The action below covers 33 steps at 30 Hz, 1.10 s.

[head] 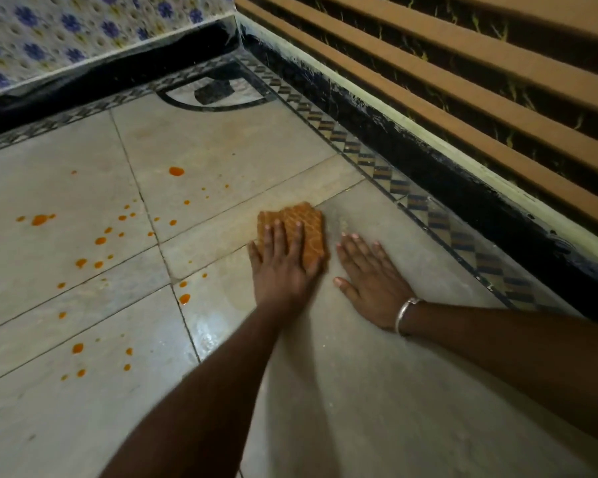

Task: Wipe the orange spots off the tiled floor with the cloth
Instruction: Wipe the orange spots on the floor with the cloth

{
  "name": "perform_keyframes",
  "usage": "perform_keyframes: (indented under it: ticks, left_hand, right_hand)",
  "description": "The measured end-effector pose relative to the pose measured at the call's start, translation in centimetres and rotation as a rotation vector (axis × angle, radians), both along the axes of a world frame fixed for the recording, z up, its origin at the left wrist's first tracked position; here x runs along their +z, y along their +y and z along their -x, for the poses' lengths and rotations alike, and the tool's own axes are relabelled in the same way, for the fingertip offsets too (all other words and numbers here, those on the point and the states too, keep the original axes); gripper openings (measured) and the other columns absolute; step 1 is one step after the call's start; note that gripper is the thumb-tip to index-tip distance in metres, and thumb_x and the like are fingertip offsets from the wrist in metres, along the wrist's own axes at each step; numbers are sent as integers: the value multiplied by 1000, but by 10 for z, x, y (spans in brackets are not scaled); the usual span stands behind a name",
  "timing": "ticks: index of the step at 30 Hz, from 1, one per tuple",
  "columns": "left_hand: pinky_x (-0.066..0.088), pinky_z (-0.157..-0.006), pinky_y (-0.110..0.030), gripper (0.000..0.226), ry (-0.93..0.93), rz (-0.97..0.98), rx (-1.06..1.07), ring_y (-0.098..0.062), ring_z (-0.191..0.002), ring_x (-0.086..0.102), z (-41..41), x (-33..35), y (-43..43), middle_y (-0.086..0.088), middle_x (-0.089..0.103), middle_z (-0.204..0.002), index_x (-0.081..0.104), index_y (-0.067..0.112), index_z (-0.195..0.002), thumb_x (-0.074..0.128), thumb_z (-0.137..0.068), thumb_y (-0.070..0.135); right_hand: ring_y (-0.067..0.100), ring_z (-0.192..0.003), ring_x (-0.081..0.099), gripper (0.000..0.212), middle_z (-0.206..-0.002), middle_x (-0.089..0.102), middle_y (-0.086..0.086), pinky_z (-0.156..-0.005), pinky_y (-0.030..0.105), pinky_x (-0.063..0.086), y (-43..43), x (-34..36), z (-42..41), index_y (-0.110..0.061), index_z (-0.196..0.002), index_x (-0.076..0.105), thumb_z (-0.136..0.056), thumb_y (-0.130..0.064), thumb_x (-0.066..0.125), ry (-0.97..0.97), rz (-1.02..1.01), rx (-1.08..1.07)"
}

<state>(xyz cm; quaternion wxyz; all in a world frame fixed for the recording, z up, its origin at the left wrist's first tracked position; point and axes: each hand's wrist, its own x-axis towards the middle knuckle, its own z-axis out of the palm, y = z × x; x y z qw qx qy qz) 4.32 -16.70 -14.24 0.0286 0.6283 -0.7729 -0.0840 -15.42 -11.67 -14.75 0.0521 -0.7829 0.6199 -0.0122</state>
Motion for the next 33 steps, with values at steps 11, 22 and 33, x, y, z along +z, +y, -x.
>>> perform_keyframes:
  ticks: [11,22,33]
  left_hand:
    - [18,-127,-49,57,21,-42,228,-41,-157,20,-43,10,32,-24,22,-169,26,9,-161,23,-113,39]
    - [59,-89,-43,31,1119,-163,598,-28,-99,72,-67,93,72,-4,75,-99,69,20,-99,49,-108,42]
    - [17,-121,-56,60,363,211,487,-32,-156,23,-129,55,70,-13,26,-169,31,25,-161,29,-108,53]
  right_hand:
    - [19,-155,-5,80,-169,-1,5,-126,43,-1,-4,-4,-3,-16,-160,-1,-93,-58,-4,4,-60,10]
    - [20,-154,-14,69,-168,-13,4,-124,41,-6,-9,35,-32,-16,-160,-3,-105,-51,19,-37,-236,18]
    - [21,-154,-15,69,-167,-14,5,-124,43,-7,-28,28,-99,-17,-160,-1,-104,-53,14,-64,-179,112]
